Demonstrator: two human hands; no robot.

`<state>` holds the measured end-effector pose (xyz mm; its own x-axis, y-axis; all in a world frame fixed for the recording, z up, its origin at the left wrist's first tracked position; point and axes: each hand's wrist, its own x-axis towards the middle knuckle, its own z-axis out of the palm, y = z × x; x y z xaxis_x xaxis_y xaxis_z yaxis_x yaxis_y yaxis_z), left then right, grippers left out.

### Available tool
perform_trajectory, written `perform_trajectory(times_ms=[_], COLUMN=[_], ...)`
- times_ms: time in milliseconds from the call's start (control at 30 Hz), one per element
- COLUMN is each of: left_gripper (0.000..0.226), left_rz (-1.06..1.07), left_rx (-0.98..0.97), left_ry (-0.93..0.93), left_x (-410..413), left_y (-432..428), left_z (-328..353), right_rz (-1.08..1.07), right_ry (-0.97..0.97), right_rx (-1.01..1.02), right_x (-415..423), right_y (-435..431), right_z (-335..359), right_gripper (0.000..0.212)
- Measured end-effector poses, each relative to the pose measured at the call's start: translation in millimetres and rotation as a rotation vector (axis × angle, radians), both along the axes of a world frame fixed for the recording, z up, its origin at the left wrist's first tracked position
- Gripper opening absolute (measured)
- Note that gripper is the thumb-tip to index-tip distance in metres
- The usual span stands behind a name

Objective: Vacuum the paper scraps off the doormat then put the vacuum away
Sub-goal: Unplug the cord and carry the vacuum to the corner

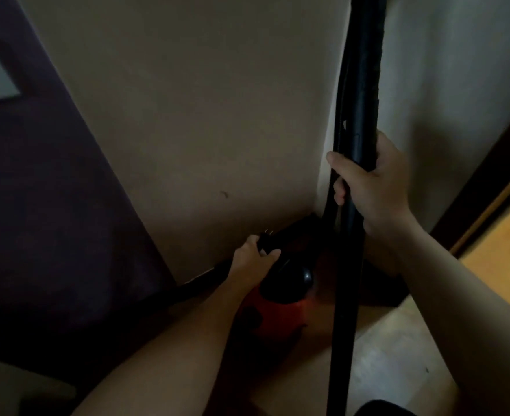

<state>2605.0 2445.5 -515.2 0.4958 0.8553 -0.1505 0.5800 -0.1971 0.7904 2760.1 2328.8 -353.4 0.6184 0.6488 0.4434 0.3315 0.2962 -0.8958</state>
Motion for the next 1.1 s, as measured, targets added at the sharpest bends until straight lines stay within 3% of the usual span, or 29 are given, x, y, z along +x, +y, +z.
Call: perform_trajectory(times_ms=[167, 300, 433, 600, 967, 1100], left_gripper=[0.057, 0.074, 0.087, 0.055, 0.036, 0.030], left_rz=[-0.019, 0.011, -0.002, -0.041, -0.053, -0.068], left_rx=[0.062, -0.006, -0.025, -0.097, -0.256, -0.234], left_ry=[-0.036, -0.065, 0.006, 0.081, 0.086, 0.071], left_x=[30, 47, 59, 63, 61, 63], left_y=[0, 7, 10, 15, 15, 4], left_z=[-36, -62, -84, -90, -77, -49], right_rz=[-0.027, -0.027, -0.016, -0.016, -0.065, -0.115], right_ry=[-0.026, -0.015, -0.002, -0.017, 0.026, 0.047], right_rx=[0.012, 0.033, 0.037, 0.026, 0.002, 0.012], right_x=[12, 12, 12, 9, 3, 9], right_y=[-1, 3, 7, 13, -2, -17], right_z=[-2, -1, -3, -6, 1, 12], right_gripper=[0.032, 0.036, 0.038, 0.037, 0.037, 0.025])
